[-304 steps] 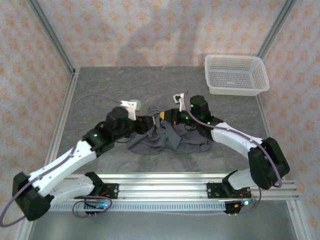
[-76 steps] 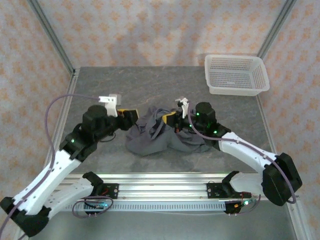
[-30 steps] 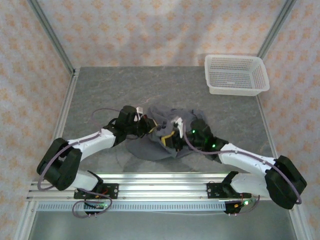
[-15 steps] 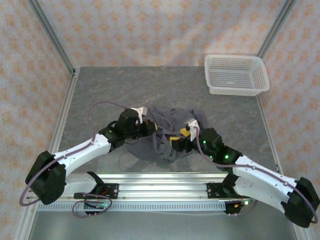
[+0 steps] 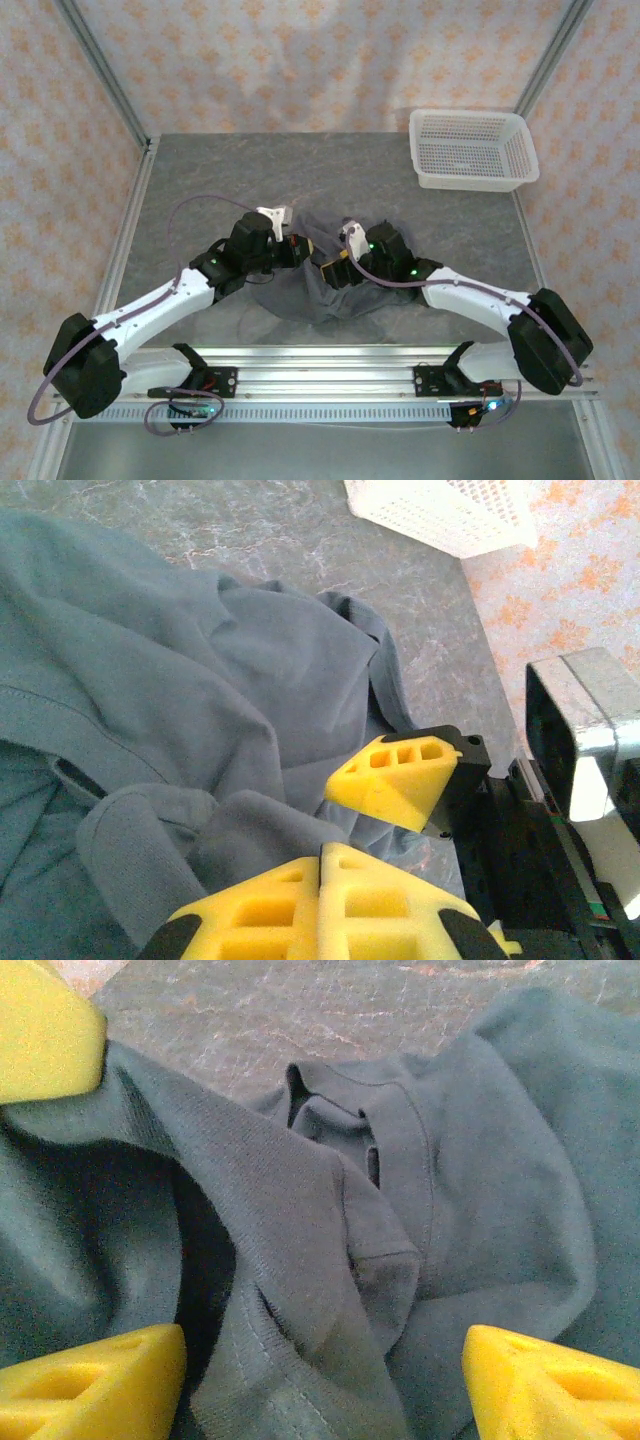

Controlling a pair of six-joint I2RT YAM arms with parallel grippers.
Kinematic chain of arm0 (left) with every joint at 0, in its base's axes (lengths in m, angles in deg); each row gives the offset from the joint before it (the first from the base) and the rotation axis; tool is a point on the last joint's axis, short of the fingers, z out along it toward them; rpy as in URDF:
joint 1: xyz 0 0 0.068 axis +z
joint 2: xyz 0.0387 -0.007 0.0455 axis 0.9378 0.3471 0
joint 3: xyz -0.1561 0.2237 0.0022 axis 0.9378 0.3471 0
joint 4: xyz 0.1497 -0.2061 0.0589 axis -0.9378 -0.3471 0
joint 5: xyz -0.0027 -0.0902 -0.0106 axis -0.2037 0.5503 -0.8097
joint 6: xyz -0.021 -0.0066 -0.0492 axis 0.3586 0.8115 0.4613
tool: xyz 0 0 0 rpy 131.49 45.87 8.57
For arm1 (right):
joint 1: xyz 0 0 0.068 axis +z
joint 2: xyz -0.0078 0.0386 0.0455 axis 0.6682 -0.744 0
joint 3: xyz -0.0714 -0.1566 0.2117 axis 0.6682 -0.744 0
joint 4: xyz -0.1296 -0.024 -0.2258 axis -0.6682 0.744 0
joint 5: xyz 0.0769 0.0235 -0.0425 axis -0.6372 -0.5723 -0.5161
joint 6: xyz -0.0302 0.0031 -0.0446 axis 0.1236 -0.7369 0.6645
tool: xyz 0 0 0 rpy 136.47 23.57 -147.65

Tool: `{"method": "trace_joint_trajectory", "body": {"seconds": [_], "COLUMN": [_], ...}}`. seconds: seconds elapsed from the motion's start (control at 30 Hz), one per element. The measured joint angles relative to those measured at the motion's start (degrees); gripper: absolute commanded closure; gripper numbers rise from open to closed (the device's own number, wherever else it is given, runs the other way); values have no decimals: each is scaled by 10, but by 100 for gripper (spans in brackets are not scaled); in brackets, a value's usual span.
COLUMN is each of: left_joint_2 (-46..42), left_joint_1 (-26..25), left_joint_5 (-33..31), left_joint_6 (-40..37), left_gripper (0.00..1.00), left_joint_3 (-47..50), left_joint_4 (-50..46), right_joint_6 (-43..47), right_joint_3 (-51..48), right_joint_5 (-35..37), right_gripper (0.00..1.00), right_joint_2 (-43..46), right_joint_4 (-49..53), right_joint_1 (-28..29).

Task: Fold the inside-out t-shirt
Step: Turn the T-shirt inside out at the center of the table.

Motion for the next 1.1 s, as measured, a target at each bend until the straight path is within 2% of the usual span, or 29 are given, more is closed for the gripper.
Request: {"method": "trace_joint_trajectory", "body": {"seconds": [0.23, 0.3, 0.4, 0.47, 0.53, 0.6, 0.73, 0.77, 0.97, 1.1], "left_joint_2": [1, 1, 1, 1, 1, 2, 23, 31, 48, -18], "left_joint_1": [0, 0, 0, 0, 0, 2, 9, 10, 10, -22], "left_joint_5": [-2, -2, -7, -19, -42, -65, -101, -105, -154, -225], "left_joint_6": [0, 0, 0, 0, 0, 0, -4, -8, -31, -79], "left_gripper": [100, 100, 100, 100, 100, 100, 66, 60, 50, 49], "left_joint_3": [0, 0, 0, 0, -1, -1, 0, 1, 38, 45], "left_joint_4": [-10, -11, -13, -21, -38, -54, -63, -63, -52, -76], "right_joint_6": [2, 5, 9, 10, 6, 1, -17, -23, -82, -116], "right_joint_3": [-12, -14, -15, -15, -15, -15, -15, -15, -10, 18], "right_joint_5": [-16, -14, 3, 7, 7, 3, -18, -25, -43, -50], "right_gripper": [29, 34, 59, 72, 90, 98, 100, 100, 100, 100], "right_joint_2": [3, -1, -20, -27, -25, -12, 46, 58, 82, 57], "right_joint_4": [-5, -5, -8, -7, -4, -4, -7, -9, -28, -15], "right_joint_1": [0, 0, 0, 0, 0, 0, 0, 0, -4, -11]}}
